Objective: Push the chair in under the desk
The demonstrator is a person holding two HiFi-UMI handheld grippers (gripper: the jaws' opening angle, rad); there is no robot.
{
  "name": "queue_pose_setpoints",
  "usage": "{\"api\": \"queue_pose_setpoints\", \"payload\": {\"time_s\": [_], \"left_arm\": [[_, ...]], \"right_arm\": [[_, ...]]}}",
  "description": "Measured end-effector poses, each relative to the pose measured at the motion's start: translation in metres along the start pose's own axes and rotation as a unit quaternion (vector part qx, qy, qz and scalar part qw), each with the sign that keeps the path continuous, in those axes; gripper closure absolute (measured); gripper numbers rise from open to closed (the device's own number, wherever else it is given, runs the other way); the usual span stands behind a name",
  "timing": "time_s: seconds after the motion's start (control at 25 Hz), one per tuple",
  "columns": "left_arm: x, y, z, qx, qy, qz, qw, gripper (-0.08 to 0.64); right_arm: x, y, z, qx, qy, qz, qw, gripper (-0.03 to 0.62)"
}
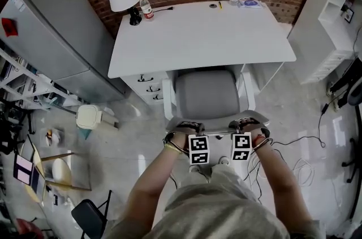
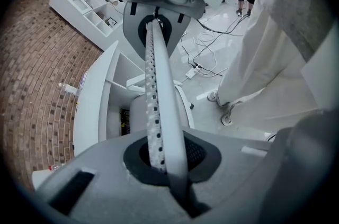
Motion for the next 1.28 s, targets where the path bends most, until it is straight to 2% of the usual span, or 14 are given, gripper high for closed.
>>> {"api": "queue_pose_setpoints", "payload": {"time_s": [0.28, 0.44, 0.56, 0.6, 0.68, 0.76, 0.96, 1.28], "left_arm": [[0.001, 0.002, 0.000, -0.001, 0.016, 0.011, 0.9998, 0.546], [0.002, 0.004, 0.000, -0.006, 0.019, 0.018, 0.9996, 0.541], [0.005, 0.005, 0.003, -0.015, 0.021, 0.033, 0.9991, 0.497], [0.006, 0.005, 0.004, -0.019, 0.021, 0.041, 0.9988, 0.454], [0.009, 0.008, 0.008, -0.026, 0.013, 0.051, 0.9983, 0.398], [0.012, 0.011, 0.014, -0.031, 0.001, 0.052, 0.9982, 0.366], [0.014, 0.015, 0.028, -0.042, -0.015, 0.050, 0.9977, 0.331], [0.004, 0.025, 0.051, -0.067, -0.027, 0.058, 0.9957, 0.327]], "right_arm": [[-0.002, -0.002, -0.001, -0.001, -0.011, -0.005, 1.000, 0.581], [-0.005, -0.003, 0.000, -0.010, -0.022, -0.024, 0.999, 0.580], [-0.008, -0.003, 0.002, -0.016, -0.029, -0.045, 0.998, 0.575], [-0.009, -0.004, 0.003, -0.018, -0.032, -0.052, 0.998, 0.562], [-0.010, -0.005, 0.004, -0.020, -0.039, -0.063, 0.997, 0.456], [-0.013, -0.007, 0.007, -0.022, -0.033, -0.064, 0.997, 0.426], [-0.018, -0.018, 0.016, -0.023, -0.016, -0.061, 0.998, 0.413], [-0.017, -0.037, 0.033, -0.022, 0.009, -0.075, 0.997, 0.410]]}}
Point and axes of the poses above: the fingertips, and each gripper's own axes: z backward along the fingers, x to its left, y out of its underside, the point moved 9 cm from there along z, backward along the fingers, and after that the axes turned 4 degrees about z, right-handed, at the moved point
